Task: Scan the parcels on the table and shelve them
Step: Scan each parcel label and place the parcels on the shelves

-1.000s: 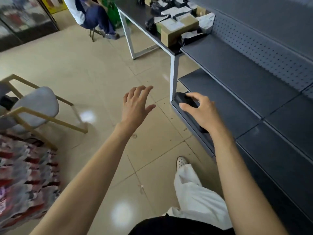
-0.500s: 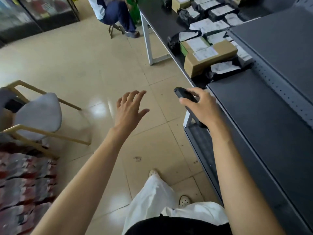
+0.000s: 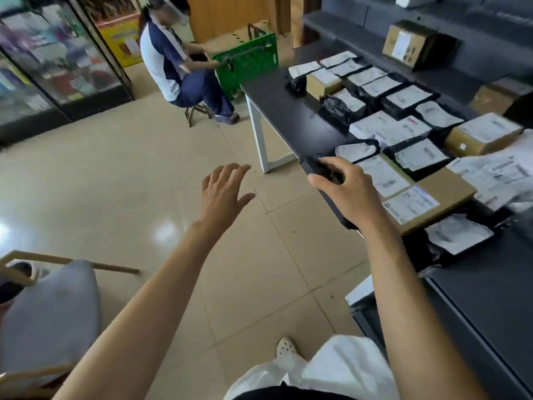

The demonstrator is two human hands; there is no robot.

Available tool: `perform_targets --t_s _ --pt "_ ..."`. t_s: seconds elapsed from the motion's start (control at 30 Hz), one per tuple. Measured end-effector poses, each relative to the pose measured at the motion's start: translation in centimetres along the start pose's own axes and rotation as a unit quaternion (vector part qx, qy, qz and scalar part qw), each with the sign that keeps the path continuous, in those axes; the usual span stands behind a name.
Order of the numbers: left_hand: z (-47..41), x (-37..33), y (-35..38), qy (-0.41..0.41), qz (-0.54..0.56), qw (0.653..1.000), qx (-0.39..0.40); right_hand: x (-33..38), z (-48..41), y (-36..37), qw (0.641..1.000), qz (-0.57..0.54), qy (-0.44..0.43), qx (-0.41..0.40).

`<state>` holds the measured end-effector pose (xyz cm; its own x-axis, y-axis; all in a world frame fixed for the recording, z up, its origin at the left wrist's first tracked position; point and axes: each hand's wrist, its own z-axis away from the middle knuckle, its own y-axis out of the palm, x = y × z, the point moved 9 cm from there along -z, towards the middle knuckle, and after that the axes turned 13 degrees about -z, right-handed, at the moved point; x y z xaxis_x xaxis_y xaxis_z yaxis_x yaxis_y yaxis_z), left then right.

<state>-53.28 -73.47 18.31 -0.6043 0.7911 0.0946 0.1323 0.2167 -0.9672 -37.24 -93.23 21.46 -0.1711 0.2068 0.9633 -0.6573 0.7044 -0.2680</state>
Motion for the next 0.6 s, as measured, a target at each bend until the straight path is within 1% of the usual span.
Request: perform_targets --t_s 0.1,0.27,0.43,0.6 --pt "-5.6 1.0 2.2 0.018 0.016 1.0 0.01 -1.0 -5.2 2.4 1.0 0.01 0.014 0.006" --pt "-17.2 2.6 6.3 0.054 0.004 0.998 0.015 -2.8 -15.9 4.5 0.999 0.023 0.037 0.013" --pt "-30.9 3.4 9.7 0.077 0.005 0.997 0.001 -3.4 -30.7 3.6 0.999 0.028 0.037 -0.015" --pt "-44.3 4.3 12.9 0.094 0.001 0.995 0.031 -0.8 -45.7 2.2 0.998 0.023 0.029 -0.056"
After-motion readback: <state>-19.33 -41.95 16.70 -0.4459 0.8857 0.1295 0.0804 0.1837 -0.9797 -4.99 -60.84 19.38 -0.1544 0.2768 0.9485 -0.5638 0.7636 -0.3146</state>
